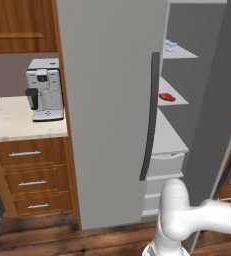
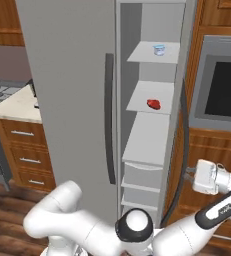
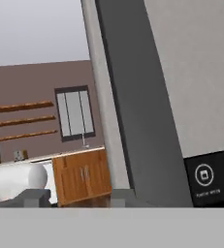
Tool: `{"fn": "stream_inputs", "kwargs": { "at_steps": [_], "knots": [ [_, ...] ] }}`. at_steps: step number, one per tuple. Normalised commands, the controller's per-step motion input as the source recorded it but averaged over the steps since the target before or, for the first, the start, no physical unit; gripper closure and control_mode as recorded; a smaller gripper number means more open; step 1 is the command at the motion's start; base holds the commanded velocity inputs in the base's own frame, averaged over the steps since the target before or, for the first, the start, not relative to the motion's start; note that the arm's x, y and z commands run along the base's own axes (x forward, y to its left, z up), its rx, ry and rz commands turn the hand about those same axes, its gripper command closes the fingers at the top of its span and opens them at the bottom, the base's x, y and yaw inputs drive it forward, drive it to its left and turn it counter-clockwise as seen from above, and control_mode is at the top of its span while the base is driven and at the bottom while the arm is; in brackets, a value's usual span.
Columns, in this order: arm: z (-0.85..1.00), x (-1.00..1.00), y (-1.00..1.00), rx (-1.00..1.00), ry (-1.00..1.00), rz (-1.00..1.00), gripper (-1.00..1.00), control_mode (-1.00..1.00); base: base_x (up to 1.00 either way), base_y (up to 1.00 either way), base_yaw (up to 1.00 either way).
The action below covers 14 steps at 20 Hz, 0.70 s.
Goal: There's a steak in the fridge that needs to be moved to the freezer for freezing. Pick up the steak from the fridge, place it on any shelf in the freezer, and close the fridge and freezer doors when done.
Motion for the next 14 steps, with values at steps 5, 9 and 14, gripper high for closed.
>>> {"fn": "stream_inputs", "kwargs": {
  "at_steps": [5, 9, 14],
  "knots": [
    [-0.24, 0.30, 0.74, 0.00, -0.18, 0.04, -1.00, -1.00, 0.00, 0.00, 0.00],
    [-0.18, 0.12, 0.98, 0.00, -0.22, -0.01, -1.00, -1.00, 0.00, 0.00, 0.00],
    [-0.17, -0.01, 1.00, 0.02, -0.28, -0.24, -1.00, -1.00, 0.00, 0.00, 0.00]
  ]
}}
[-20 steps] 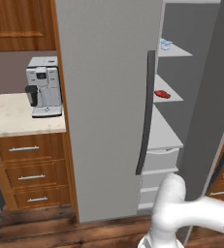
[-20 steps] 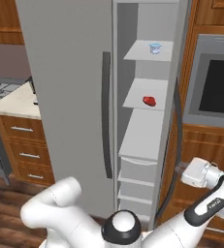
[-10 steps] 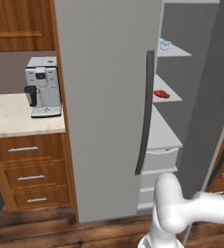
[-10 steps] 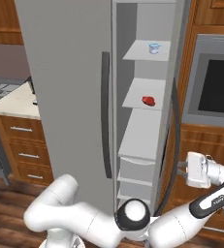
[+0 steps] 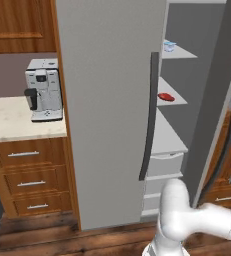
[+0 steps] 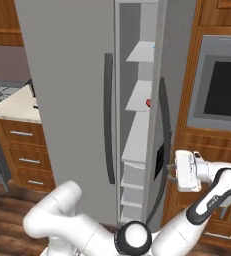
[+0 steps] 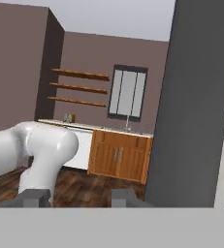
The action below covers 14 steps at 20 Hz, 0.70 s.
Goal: There's a steak in the fridge that needs to be moved to the freezer for freezing. Pick up the steak from the fridge, place it on any shelf in the freezer, and close the fridge and freezer doors when done.
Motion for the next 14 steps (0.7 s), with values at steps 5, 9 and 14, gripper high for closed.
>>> {"fn": "stream_inputs", "kwargs": {
  "at_steps": [5, 9, 14],
  "knots": [
    [-0.08, 0.03, 1.00, 0.07, -0.24, -0.44, -1.00, -1.00, 0.00, 0.00, 0.00],
    [0.00, 0.33, 1.00, 0.08, -0.05, -0.43, -1.00, -1.00, 0.00, 0.00, 0.00],
    [0.00, 0.96, 0.76, 0.12, 0.10, -0.24, -1.00, -1.00, 0.00, 0.00, 0.00]
  ]
}}
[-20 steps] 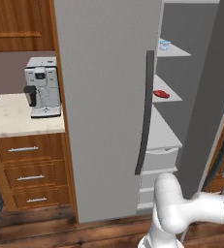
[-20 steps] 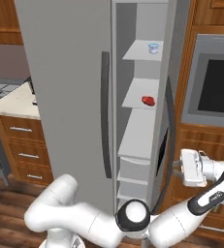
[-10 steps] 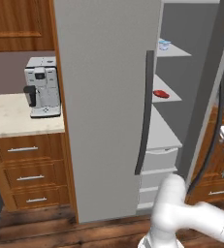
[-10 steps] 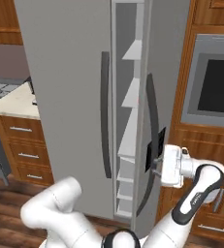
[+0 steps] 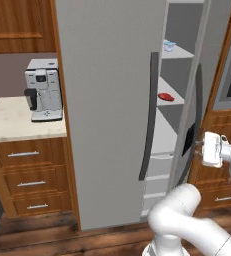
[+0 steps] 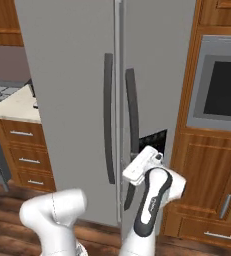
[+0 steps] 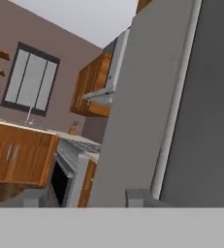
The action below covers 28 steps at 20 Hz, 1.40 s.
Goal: There's a steak in the fridge that needs to be moved to the freezer for freezing. Pick up the steak from the fridge, place it on any shelf in the freezer, and close the fridge and freezer doors when done.
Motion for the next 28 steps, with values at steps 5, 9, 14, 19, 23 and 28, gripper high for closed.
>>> {"fn": "stream_inputs", "kwargs": {
  "at_steps": [5, 9, 14, 19, 23, 28],
  "knots": [
    [0.00, 1.00, 0.11, 0.15, 0.18, -0.06, -1.00, -1.00, 0.00, 0.00, 0.00],
    [0.06, 1.00, -0.23, 0.17, 0.18, 0.00, -1.00, -1.00, 0.00, 0.00, 0.00],
    [0.00, 1.00, -0.41, 0.21, 0.28, 0.00, -1.00, -1.00, 0.00, 0.00, 0.00],
    [0.00, 1.00, -0.38, 0.16, 0.23, 0.00, -1.00, -1.00, 0.00, 0.00, 0.00],
    [0.00, 1.00, -0.40, 0.11, 0.20, 0.00, -1.00, -1.00, 0.00, 0.00, 0.00],
    [-0.04, 1.00, -0.48, 0.06, 0.18, 0.00, -1.00, -1.00, 0.00, 0.00, 0.00]
  ]
}}
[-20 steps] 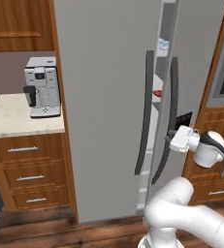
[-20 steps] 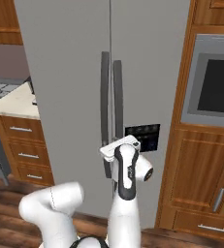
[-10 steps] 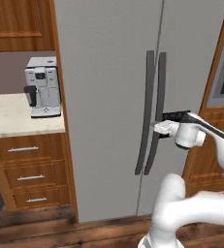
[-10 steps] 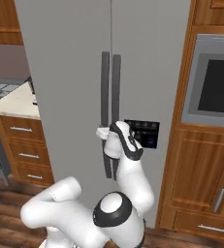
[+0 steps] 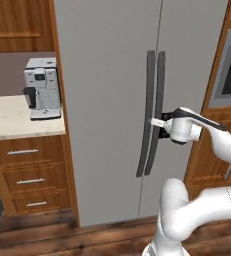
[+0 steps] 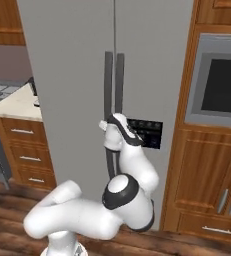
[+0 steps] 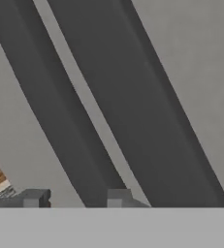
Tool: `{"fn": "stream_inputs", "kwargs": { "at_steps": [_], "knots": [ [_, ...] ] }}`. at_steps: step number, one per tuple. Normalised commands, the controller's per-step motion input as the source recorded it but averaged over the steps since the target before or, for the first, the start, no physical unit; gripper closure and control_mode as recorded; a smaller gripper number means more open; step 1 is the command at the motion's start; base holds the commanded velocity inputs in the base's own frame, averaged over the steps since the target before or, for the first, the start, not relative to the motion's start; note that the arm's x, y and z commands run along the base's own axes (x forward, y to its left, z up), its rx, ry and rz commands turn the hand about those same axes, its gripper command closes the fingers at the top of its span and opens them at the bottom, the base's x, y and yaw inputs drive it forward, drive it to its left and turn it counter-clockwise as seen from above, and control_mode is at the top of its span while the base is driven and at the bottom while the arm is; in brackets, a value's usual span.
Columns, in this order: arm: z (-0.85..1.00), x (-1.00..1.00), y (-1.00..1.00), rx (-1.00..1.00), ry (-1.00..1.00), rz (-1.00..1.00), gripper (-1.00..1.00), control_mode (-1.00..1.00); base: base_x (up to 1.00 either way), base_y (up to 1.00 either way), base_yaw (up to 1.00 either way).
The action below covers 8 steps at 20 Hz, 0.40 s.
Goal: There's a steak in the fridge that needs to be moved to the freezer for freezing. Pick up the steak from the fridge, place it on any shelf in the freezer, and close the fridge and freezer doors when done.
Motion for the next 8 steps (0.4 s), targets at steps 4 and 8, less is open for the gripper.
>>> {"fn": "stream_inputs", "kwargs": {
  "at_steps": [4, 8],
  "knots": [
    [-0.13, 1.00, 0.05, 0.00, 0.07, -0.10, -1.00, -1.00, 0.00, 0.00, 0.00],
    [-0.12, 0.74, 0.76, -0.05, -0.01, -0.35, -1.00, -1.00, 0.00, 0.00, 0.00]
  ]
}}
